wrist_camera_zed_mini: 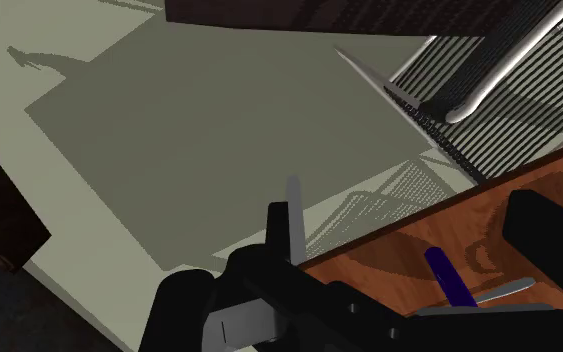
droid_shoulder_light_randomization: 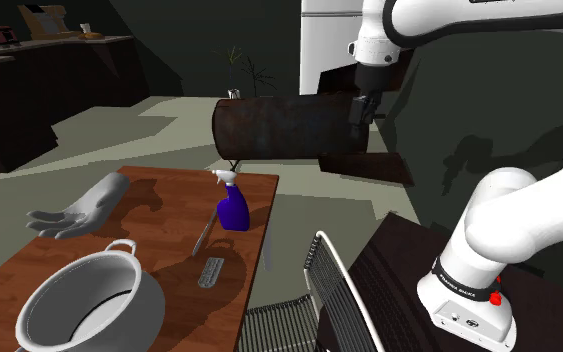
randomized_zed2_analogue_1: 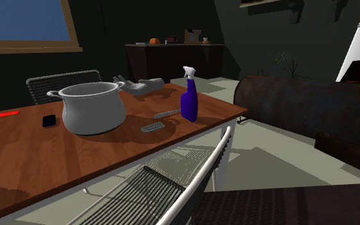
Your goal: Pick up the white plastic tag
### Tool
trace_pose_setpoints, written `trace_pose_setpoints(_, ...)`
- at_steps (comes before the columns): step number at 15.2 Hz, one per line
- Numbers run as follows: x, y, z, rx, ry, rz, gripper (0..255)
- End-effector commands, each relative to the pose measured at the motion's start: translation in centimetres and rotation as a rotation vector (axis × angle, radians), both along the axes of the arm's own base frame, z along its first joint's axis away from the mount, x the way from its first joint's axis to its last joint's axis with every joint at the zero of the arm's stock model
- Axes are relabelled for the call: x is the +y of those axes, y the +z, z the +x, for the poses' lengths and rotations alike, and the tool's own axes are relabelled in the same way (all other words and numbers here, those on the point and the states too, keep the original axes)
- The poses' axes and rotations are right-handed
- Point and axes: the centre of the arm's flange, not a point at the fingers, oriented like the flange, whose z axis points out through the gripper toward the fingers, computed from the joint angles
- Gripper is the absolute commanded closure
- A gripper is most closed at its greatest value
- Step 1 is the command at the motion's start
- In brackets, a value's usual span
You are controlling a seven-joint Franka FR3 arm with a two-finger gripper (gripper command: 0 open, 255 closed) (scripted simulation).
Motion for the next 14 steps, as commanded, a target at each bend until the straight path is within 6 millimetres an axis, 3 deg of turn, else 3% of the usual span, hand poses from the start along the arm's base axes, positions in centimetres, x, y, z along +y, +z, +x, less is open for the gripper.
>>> trace_pose_setpoints(1,0.0,0.0,0.0,0.000,0.000,0.000,0)
trace_pose_setpoints(14,13.3,-10.1,3.6,0.008,-0.173,0.013,0)
